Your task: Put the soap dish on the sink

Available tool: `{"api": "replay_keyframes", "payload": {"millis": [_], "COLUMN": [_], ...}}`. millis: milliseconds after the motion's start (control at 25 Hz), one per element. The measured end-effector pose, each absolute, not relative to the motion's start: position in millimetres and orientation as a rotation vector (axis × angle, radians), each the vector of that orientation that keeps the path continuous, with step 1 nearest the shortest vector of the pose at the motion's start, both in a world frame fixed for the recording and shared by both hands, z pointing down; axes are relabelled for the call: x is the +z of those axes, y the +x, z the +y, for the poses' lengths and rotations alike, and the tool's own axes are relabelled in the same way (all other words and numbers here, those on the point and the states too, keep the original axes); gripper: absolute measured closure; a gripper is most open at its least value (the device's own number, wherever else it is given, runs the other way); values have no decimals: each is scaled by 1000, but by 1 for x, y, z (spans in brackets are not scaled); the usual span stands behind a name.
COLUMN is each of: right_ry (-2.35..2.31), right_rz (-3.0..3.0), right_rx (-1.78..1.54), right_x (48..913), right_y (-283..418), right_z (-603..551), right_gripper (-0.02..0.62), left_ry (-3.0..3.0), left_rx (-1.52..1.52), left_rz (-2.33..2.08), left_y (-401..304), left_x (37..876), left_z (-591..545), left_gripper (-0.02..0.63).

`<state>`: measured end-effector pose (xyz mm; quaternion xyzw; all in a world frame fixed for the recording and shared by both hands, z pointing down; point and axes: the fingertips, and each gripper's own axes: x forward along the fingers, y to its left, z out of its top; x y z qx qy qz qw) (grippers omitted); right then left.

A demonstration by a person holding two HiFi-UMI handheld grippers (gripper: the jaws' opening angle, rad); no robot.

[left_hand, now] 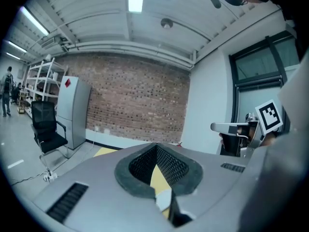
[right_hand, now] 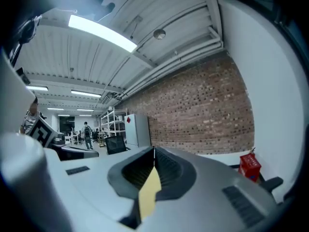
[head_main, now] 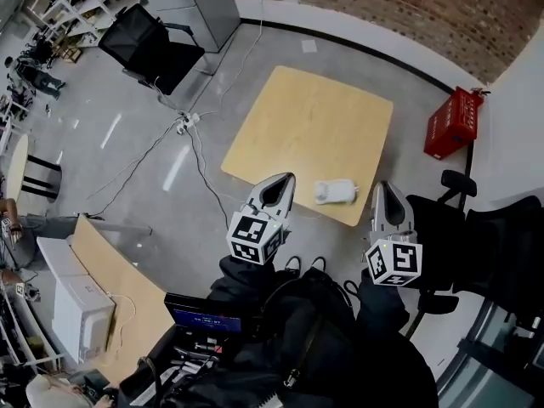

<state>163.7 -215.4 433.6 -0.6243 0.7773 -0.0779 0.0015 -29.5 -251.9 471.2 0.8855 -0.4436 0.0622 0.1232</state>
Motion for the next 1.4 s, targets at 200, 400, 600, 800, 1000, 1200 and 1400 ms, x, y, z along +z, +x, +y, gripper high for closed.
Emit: {"api": "replay_keyframes", "payload": {"millis": [200,400,600,800,1000,1200,1400], "right_ry": [-1926,-1898,-1890,-1877,-1834,-1825,-1823], "right_rz": [2437,2424,2403,2387,2372,2366,2366], "right_rx": [-128,-9,47,93,83,82,89], "right_x": [381,340,318,302,296,295,290], "right_y": [157,151,155,157,160,162,162], "right_z": [-202,-195,-187,-183,-186,-187,-188], "right_gripper": [589,589,589,591,591,591,590], "left_ry": [2649,2717,2753,2778,2794,2805,2802], "left_rx": [96,32,-7,-28,-28,-33,-27], "left_rz": [-1307,-1295,-1289,-1296,-1293,-1291,-1290], "left_y": [-25,-16,-12,-12,-4,-1,-1], "left_x": [431,399,379,367,365,363,364], "left_z": [-253,-252,-248,-250,-254,-254,-255], "left_gripper": [604,604,604,604,605,604,606]}}
